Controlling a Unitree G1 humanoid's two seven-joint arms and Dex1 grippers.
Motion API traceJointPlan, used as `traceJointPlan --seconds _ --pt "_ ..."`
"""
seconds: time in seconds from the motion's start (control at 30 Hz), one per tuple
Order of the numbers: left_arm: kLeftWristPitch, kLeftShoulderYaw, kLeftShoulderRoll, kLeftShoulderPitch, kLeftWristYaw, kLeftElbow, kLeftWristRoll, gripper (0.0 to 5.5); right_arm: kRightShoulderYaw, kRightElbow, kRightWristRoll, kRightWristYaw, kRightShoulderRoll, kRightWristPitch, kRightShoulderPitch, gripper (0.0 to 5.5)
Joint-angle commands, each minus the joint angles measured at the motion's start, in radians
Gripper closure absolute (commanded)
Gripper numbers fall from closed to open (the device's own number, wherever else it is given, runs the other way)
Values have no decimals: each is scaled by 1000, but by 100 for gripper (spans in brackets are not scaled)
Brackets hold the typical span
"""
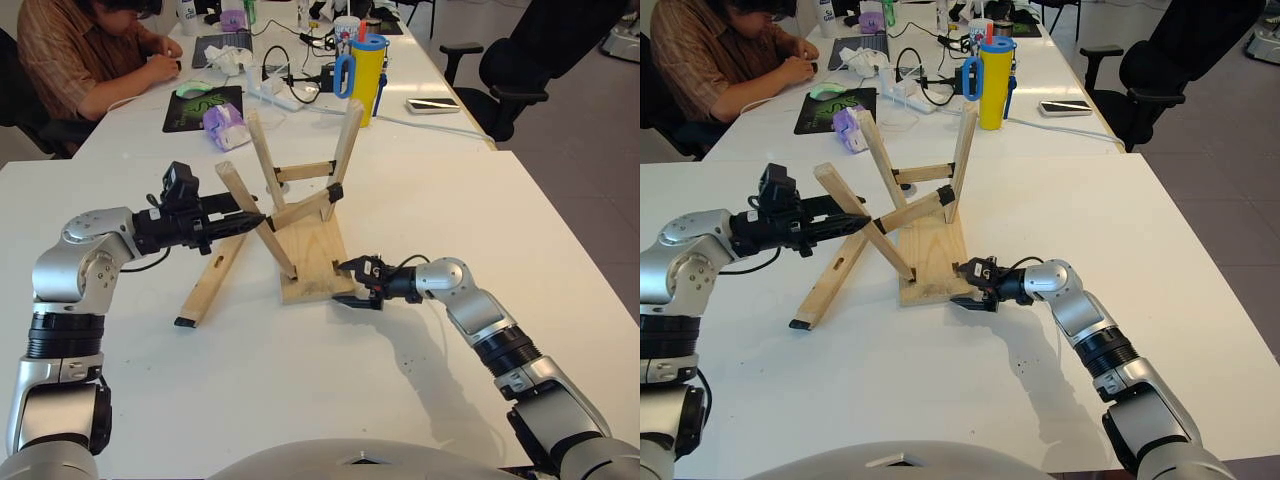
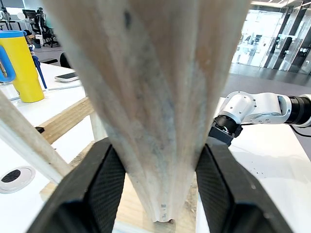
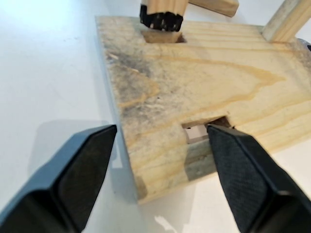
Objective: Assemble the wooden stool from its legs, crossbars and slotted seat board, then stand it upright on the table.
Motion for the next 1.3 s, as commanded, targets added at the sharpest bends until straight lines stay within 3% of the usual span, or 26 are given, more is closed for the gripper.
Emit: traceJointPlan --seconds 0.03,0.47,0.67,1.07,1.3 --pt "-1 -26 33 -35 -41 19 38 346 29 6 -31 13 1 49 53 206" --pt "44 0 -11 -71 -41 -5 -17 346 36 -12 -35 9 10 66 68 206" --pt "2 -55 -32 -79 -67 38 32 346 42 -10 -40 9 11 65 70 206" --pt "-150 -130 0 -142 -137 187 184 346 57 -8 -52 14 15 68 59 206" --pt "-335 -215 11 -122 -148 219 324 346 60 -6 -67 10 17 68 59 206"
